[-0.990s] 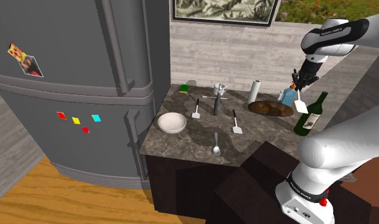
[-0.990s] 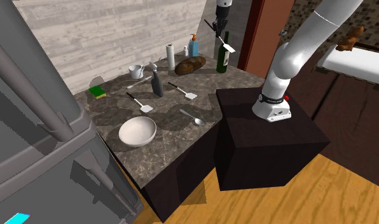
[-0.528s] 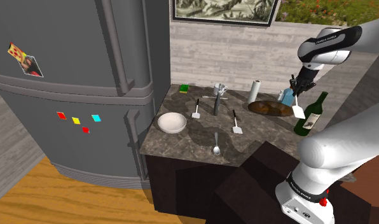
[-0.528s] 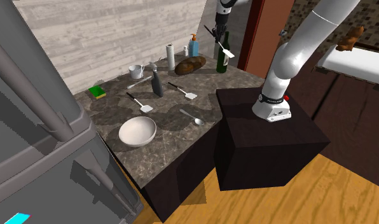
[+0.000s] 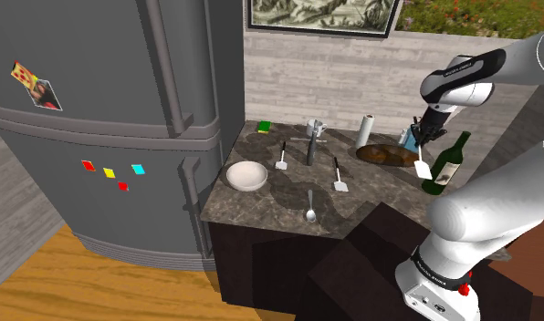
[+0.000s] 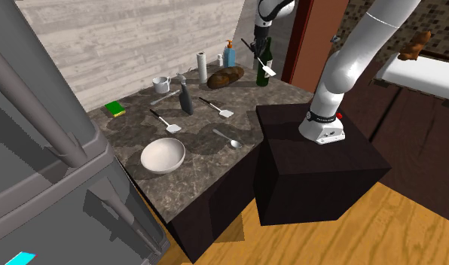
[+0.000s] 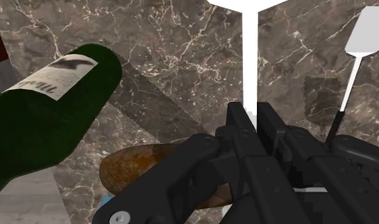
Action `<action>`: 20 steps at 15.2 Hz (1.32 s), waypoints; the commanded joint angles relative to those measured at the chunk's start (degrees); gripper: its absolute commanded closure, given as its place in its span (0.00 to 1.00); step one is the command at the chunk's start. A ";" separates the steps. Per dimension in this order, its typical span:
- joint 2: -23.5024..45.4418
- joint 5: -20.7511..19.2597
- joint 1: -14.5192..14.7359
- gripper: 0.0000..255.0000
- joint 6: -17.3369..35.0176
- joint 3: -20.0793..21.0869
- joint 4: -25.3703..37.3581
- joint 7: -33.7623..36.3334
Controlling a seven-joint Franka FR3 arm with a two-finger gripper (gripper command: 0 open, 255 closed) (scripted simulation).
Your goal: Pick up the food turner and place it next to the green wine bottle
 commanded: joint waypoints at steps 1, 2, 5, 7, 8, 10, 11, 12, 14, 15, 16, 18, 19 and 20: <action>0.97 0.30 0.11 1.00 1.63 -0.32 -0.67 -0.30; 1.44 0.45 0.16 1.00 2.49 -0.47 -1.08 -0.44; 2.97 1.00 0.34 1.00 5.09 -0.93 -2.25 -0.92; 4.08 1.46 0.49 1.00 6.84 -1.24 -2.96 -1.31; 4.66 1.72 0.58 1.00 7.72 -1.40 -3.30 -1.52; 5.87 2.32 0.75 1.00 9.48 -1.69 -3.94 -2.00; 6.51 2.66 0.85 1.00 10.37 -1.84 -4.25 -2.27; 7.16 3.03 0.95 1.00 11.25 -1.98 -4.53 -2.56; 8.52 3.86 1.16 1.00 13.02 -2.25 -5.07 -3.20; 9.23 4.33 1.27 1.00 13.91 -2.37 -5.32 -3.55; 9.95 4.84 1.39 1.00 14.79 -2.49 -5.55 -3.93; 11.46 5.98 1.62 1.00 16.55 -2.70 -5.98 -4.78; 12.23 6.62 1.73 1.00 17.43 -2.77 -6.17 -5.25; 13.03 7.31 1.84 1.00 18.30 -2.83 -6.34 -5.76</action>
